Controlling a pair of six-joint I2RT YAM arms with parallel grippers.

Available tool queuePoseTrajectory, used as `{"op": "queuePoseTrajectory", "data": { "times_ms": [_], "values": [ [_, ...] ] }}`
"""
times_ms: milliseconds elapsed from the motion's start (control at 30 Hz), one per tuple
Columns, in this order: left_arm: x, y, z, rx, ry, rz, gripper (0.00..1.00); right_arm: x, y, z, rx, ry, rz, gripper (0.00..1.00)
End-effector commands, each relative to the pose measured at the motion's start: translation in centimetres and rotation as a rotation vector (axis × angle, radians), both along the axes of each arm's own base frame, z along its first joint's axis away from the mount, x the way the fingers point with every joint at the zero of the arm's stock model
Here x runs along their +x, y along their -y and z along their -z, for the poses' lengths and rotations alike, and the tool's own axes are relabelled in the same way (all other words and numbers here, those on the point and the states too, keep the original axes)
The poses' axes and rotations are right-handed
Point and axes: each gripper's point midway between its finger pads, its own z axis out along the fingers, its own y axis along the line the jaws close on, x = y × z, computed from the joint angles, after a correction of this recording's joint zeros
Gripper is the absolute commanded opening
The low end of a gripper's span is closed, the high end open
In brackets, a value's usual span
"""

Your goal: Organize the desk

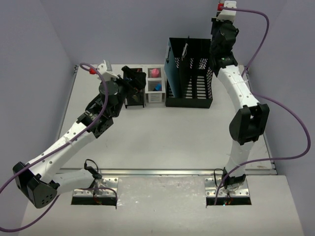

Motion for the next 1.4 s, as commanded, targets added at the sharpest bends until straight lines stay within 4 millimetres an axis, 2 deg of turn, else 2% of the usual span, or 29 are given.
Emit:
{"op": "queuePoseTrajectory", "data": {
  "times_ms": [0,267,400,700,833,867,1067,1367],
  "values": [
    [0.6,-0.6,-0.8,-0.024,0.039,-0.024,1.0,-2.7,-0.3,-8.8,0.072,0.287,-0.068,0.01],
    [0.7,-0.7,-0.3,-0.022,0.03,-0.026,1.0,-1.8,-2.0,-8.3,0.062,0.294,-0.151,0.01],
    [0.8,-0.8,-0.2,-0.027,0.03,-0.026,1.0,-1.4,-2.2,-7.5,0.055,0.284,-0.161,0.01],
    [1.0,-0.8,0.5,-0.021,0.016,-0.028,1.0,-1.4,-3.5,-6.9,0.063,0.28,-0.23,0.01],
    [1.1,-0.8,0.8,-0.019,0.009,-0.026,1.0,-1.7,-3.7,-6.4,0.054,0.274,-0.243,0.01],
    [1.1,-0.7,0.9,-0.023,0.005,-0.024,1.0,-2.3,-3.9,-7.0,0.059,0.286,-0.257,0.01],
    [1.2,-0.5,1.1,-0.031,0.0,-0.015,1.0,-3.4,-4.0,-7.3,0.055,0.293,-0.272,0.01],
    [1.3,-0.4,0.9,-0.044,-0.001,-0.013,1.0,-3.9,-4.6,-5.6,0.069,0.261,-0.312,0.01]
  ]
}}
